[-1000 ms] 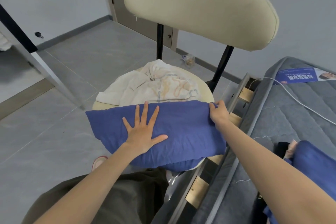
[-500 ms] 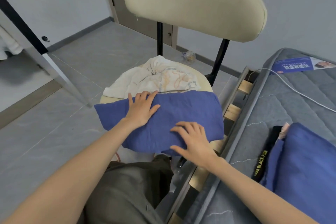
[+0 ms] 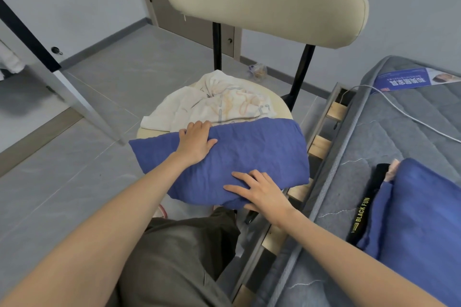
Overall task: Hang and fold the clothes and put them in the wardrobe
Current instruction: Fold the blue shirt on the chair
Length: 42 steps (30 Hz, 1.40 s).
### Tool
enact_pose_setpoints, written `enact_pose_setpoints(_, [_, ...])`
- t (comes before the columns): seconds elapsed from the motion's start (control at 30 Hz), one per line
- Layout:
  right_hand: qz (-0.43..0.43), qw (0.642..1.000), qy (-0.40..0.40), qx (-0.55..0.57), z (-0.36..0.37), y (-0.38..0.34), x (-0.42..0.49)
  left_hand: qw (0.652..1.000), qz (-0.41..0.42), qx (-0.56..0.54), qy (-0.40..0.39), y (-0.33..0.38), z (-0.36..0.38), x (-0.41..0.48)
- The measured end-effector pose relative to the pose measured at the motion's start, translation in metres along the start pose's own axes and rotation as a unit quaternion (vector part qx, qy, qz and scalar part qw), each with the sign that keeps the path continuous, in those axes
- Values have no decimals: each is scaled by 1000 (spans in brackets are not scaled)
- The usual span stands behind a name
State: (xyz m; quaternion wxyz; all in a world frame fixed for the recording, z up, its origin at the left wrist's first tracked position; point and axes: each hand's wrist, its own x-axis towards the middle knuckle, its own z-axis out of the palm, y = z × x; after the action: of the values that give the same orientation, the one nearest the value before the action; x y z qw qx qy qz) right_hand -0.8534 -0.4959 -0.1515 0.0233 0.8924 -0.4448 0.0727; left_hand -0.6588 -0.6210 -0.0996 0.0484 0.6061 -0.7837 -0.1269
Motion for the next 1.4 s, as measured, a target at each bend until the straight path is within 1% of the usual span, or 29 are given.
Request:
enact_pose_setpoints(0.1, [-12, 1000, 26, 12, 1, 3, 1, 1000, -3, -16, -14, -1, -2, 2])
enact_pose_setpoints(0.17, [-3, 999, 33, 36, 1, 3, 3, 999, 0, -26, -24, -2, -3, 3])
enact_pose_setpoints(0.27, [40, 992, 48, 112, -3, 0, 7, 998, 14, -47, -39, -4, -8, 3])
enact_pose_setpoints(0.33, [72, 982, 58, 164, -8, 0, 8, 994, 21, -87, -58, -5, -13, 2])
enact_pose_setpoints(0.4, [99, 978, 82, 164, -16, 1, 7, 988, 16, -128, -82, -7, -20, 0])
enact_pose_setpoints(0.53, [154, 973, 111, 133, -38, 4, -2, 975, -26, -194, -108, -5, -35, -1])
enact_pose_setpoints(0.6, [184, 968, 91, 146, -51, 4, -9, 964, -55, -232, -119, 1, -42, -4])
enact_pose_setpoints(0.73, [305, 932, 46, 191, -71, 6, -29, 924, -96, -335, -157, 19, -53, -16])
enact_pose_setpoints(0.8, [328, 923, 56, 194, -80, 7, -38, 902, -99, -384, -170, 31, -54, -23])
enact_pose_setpoints(0.83, [337, 917, 67, 203, -84, 8, -42, 886, -101, -419, -174, 37, -54, -26])
enact_pose_setpoints(0.87, [348, 906, 78, 228, -87, 10, -45, 865, -105, -458, -177, 44, -53, -28])
enact_pose_setpoints(0.97, [385, 855, 114, 328, -97, 19, -53, 801, -117, -557, -186, 64, -52, -37])
enact_pose_setpoints(1.0, [397, 835, 128, 358, -103, 22, -55, 787, -115, -577, -186, 69, -53, -40])
enact_pose_setpoints(1.03, [411, 807, 144, 399, -109, 25, -56, 775, -109, -593, -187, 73, -55, -43])
enact_pose_setpoints(1.13, [436, 700, 190, 532, -133, 32, -56, 760, -97, -618, -174, 83, -62, -46])
enact_pose_setpoints(1.23, [452, 620, 230, 598, -158, 43, -51, 763, -83, -631, -115, 100, -80, -47])
enact_pose_setpoints(1.3, [447, 577, 269, 628, -177, 55, -49, 758, -68, -643, -84, 112, -96, -45])
enact_pose_setpoints(1.33, [438, 564, 279, 643, -187, 60, -49, 753, -54, -652, -79, 116, -103, -44])
enact_pose_setpoints(1.4, [412, 558, 275, 665, -208, 66, -51, 753, -17, -654, -76, 126, -119, -43])
